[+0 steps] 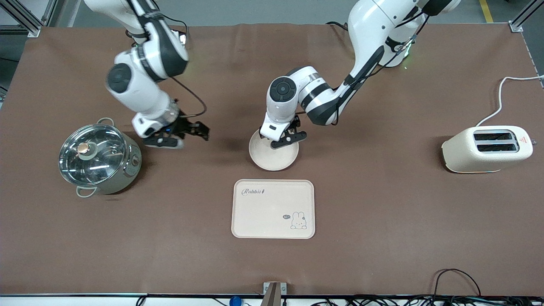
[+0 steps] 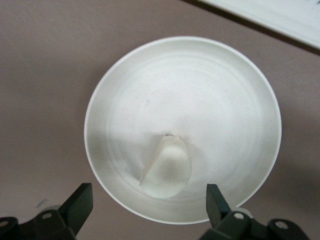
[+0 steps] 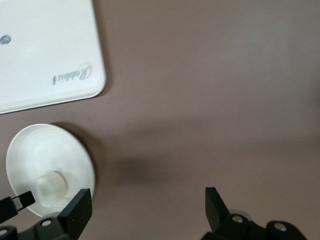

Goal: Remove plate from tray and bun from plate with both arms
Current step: 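Grasp the white bun with the left gripper while the right gripper withdraws, then lift the bun off the plate with the left gripper and carry it aside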

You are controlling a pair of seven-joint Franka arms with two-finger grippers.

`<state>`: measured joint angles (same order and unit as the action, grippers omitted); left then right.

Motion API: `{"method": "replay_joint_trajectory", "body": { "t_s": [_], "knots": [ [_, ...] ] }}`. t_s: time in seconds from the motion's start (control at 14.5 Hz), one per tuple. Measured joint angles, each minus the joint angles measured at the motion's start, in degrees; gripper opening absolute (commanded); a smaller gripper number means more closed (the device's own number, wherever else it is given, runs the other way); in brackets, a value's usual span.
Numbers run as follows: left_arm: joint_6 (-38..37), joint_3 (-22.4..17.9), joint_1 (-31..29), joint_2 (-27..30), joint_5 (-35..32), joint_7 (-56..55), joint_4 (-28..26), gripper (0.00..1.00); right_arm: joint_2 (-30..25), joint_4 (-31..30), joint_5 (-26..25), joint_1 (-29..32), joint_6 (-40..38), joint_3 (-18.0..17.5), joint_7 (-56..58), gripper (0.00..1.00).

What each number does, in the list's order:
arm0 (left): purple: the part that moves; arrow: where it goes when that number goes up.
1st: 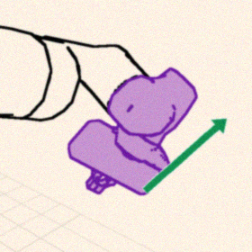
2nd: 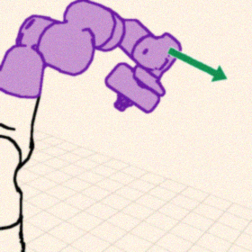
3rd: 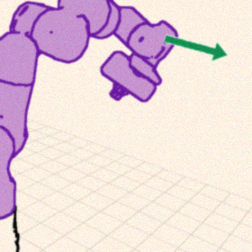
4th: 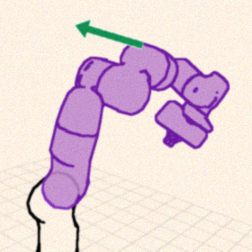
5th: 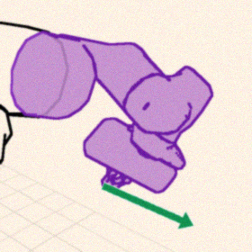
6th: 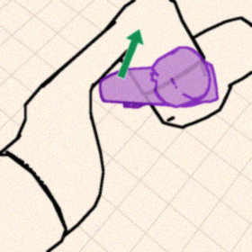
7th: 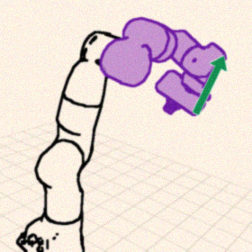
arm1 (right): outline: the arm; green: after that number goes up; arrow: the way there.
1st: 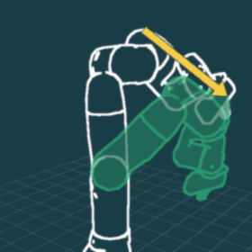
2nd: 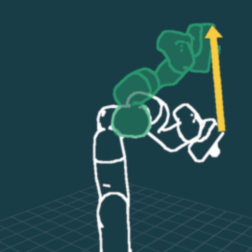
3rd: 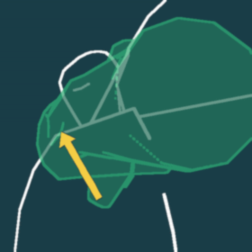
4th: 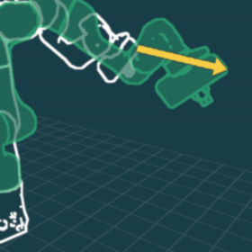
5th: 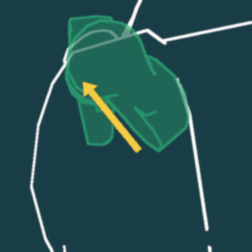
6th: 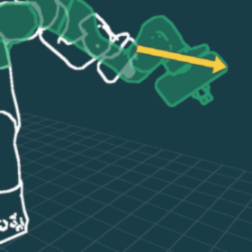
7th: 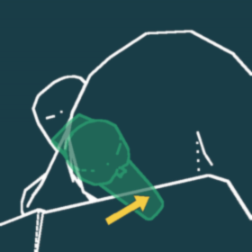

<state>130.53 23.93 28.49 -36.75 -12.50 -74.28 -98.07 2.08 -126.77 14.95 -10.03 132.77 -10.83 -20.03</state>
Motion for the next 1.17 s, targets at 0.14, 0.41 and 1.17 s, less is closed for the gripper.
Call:
{"method": "replay_joint_trajectory", "body": {
  "t_s": [0.14, 0.41, 1.17],
  "knots": [
    [1.8, 0.0, 0.2, -1.2, -2.5, -0.4, -0.2, 0.93, -1.5, 1.9, 0.0, 4.8, -5.4, 0.1, 5.3, 1.00],
    [5.9, -0.1, 0.2, -4.0, -4.1, -0.5, -0.3, 0.81, -4.1, 9.9, -3.2, 12.7, -19.1, 0.2, 11.9, 1.00],
    [7.1, -0.1, -0.3, -5.3, -4.3, -0.5, 0.7, 0.11, -6.6, 32.7, -10.5, 21.5, -44.3, 0.1, 20.9, 1.00]
  ]
}}
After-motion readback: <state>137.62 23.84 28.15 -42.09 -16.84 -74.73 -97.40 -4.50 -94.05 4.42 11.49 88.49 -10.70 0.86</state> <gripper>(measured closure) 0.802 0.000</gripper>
